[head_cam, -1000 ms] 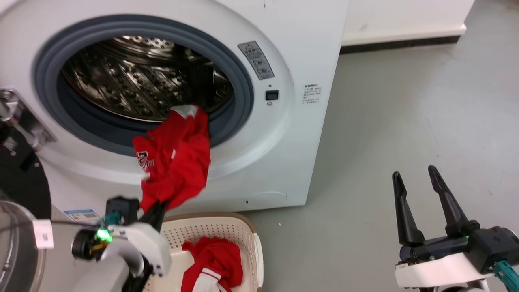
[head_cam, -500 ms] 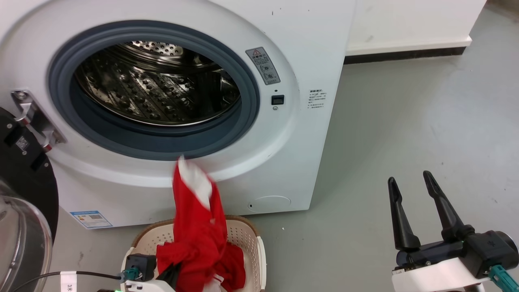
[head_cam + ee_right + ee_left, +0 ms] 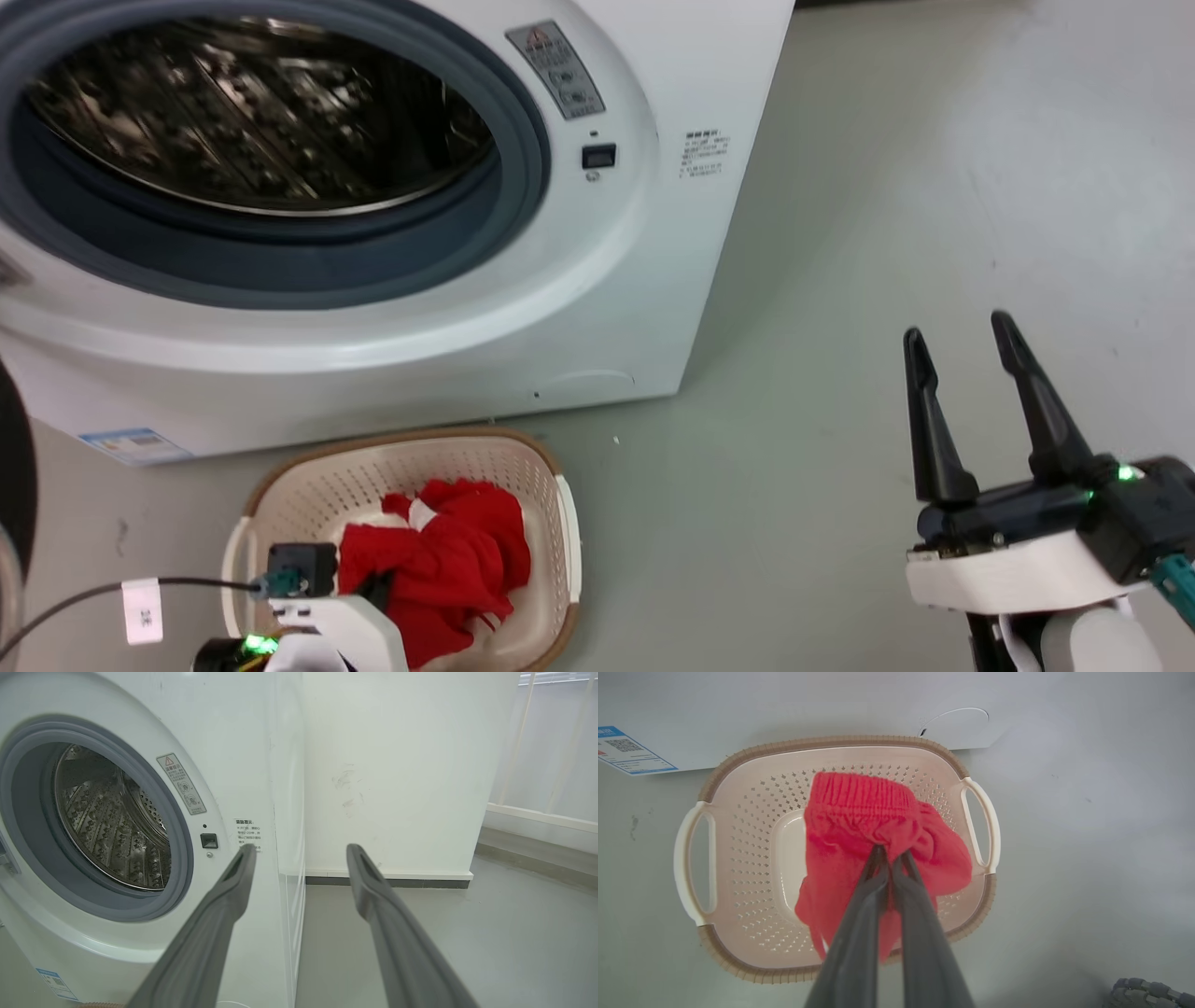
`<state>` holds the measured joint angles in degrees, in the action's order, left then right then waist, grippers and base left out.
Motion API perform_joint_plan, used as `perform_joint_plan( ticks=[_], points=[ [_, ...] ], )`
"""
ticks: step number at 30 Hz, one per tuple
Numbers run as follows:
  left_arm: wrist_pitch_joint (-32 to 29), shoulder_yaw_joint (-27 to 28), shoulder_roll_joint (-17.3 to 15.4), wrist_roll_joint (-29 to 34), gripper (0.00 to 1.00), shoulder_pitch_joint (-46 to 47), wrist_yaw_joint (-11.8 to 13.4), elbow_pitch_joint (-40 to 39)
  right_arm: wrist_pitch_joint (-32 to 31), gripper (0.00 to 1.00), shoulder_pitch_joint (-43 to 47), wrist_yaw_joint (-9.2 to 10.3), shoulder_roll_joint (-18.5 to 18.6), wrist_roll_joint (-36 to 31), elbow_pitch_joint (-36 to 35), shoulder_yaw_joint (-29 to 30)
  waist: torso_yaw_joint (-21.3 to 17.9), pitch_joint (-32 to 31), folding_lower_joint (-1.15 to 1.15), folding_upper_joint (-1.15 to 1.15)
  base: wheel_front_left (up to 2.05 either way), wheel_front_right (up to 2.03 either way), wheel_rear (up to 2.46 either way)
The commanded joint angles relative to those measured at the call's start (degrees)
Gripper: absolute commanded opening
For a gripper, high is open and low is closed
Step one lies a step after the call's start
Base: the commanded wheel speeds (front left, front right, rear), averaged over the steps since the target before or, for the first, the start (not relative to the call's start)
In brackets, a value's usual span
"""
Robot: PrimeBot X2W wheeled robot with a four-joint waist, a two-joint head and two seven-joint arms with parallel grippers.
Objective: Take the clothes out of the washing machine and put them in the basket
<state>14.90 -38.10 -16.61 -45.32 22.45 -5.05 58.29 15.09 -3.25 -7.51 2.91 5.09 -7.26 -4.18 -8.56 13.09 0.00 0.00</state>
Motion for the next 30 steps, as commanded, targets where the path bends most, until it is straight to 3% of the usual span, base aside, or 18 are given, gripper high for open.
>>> perform_joint_plan(
  ticks=[1, 12, 27, 28, 29, 30],
  points=[
    [0.35, 0.21, 0.04, -0.02, 0.00, 1.21, -0.29, 0.43, 0.11, 1.00, -1.11, 0.04, -0.05, 0.38, -0.25, -0.04, -1.36, 3.36, 0.00, 0.00, 0.00, 0.00, 0.00],
    [-0.14, -0.18, -1.00, 1.89, 0.00, 12.66, 1.61, 11.65, 0.11, 1.00, -8.87, 0.04, -0.05, 0.73, -2.59, -0.77, -2.91, 17.31, 0.00, 0.00, 0.00, 0.00, 0.00],
    [-3.60, -2.94, -0.47, 4.29, 0.00, 20.90, 5.29, 15.02, 0.11, 1.00, -15.84, 0.04, -0.04, 2.55, -4.86, 0.33, -2.12, 29.39, 0.00, 0.00, 0.00, 0.00, 0.00],
    [-3.69, -2.94, -0.38, 4.20, 0.14, 20.98, 5.52, 15.07, 0.11, 1.00, -15.91, 0.04, -0.04, 2.73, -4.85, 0.40, -2.17, 29.50, 0.00, 0.00, 0.00, 0.00, 0.00],
    [-4.07, -2.97, -0.36, 4.07, 0.42, 20.90, 5.45, 15.10, 0.11, 1.00, -15.88, 0.04, -0.04, 2.83, -4.80, 0.45, -2.24, 29.54, 0.00, 0.00, 0.00, 0.00, 0.00],
    [-3.93, -3.11, -0.39, 4.17, 1.00, 20.92, 5.47, 15.12, 0.11, 1.00, -15.86, 0.05, -0.04, 2.92, -4.73, 0.58, -2.29, 29.49, 0.00, 0.00, 0.00, 0.00, 0.00]
  ],
)
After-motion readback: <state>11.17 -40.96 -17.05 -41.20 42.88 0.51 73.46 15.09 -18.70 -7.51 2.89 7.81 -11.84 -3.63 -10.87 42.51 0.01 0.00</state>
